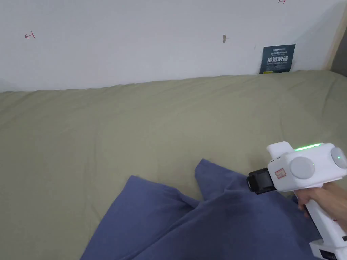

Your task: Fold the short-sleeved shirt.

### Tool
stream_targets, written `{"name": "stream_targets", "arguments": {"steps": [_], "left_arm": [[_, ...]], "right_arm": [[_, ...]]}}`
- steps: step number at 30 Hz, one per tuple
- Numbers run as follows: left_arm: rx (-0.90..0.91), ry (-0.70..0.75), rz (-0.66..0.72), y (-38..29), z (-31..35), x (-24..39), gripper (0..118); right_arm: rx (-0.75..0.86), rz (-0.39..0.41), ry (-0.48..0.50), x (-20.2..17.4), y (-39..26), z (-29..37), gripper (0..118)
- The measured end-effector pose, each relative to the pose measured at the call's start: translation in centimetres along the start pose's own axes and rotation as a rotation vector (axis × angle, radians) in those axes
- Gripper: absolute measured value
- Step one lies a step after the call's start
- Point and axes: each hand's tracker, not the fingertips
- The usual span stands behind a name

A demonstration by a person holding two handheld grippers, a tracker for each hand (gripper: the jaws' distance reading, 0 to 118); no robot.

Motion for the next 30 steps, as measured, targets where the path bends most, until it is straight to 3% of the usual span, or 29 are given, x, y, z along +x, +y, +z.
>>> {"name": "stream_targets", "arguments": {"steps": [2,4,5,7,8,9,10,14,17,20,24,30], "left_arm": [[-0.003,0.000,0.004,0.1,-0.2,0.3,0],[-0.010,0.002,-0.005,0.3,-0.2,0.9,0],[-0.016,0.006,-0.010,0.4,-0.4,1.1,0],[-0.024,0.006,-0.019,0.5,-0.6,1.3,0],[-0.025,0.010,-0.022,0.5,-0.9,0.6,0],[-0.028,0.010,-0.026,0.5,-1.0,0.4,0],[-0.030,0.012,-0.029,0.6,-1.0,0.4,0],[-0.016,0.023,-0.032,0.9,-0.2,1.4,0],[-0.003,0.029,-0.036,1.5,0.4,1.3,0],[0.052,0.035,-0.048,2.8,1.9,1.7,0],[0.139,0.003,-0.022,6.4,5.0,2.8,0],[0.313,-0.021,-0.024,13.7,12.3,7.2,0]], "right_arm": [[-0.084,0.035,0.045,-1.3,1.3,-0.8,118],[-0.151,0.075,0.022,-2.3,1.4,-1.7,117],[-0.149,0.134,-0.019,-1.6,0.0,-3.5,116],[-0.121,0.103,0.015,-1.9,0.0,-3.1,102],[-0.119,0.081,0.038,-2.1,0.2,-2.4,88],[-0.098,0.127,0.059,-1.9,0.3,-3.0,61],[-0.063,0.159,0.095,-2.1,0.3,-2.2,3],[-0.020,0.203,0.119,-2.5,0.5,1.3,3],[0.120,0.248,0.048,-2.9,-0.4,6.8,3],[0.205,0.187,0.098,-2.1,-1.6,12.6,3],[0.348,0.188,0.050,-1.1,-3.1,22.7,3],[0.507,0.094,0.040,4.7,-1.9,33.0,3]]}}
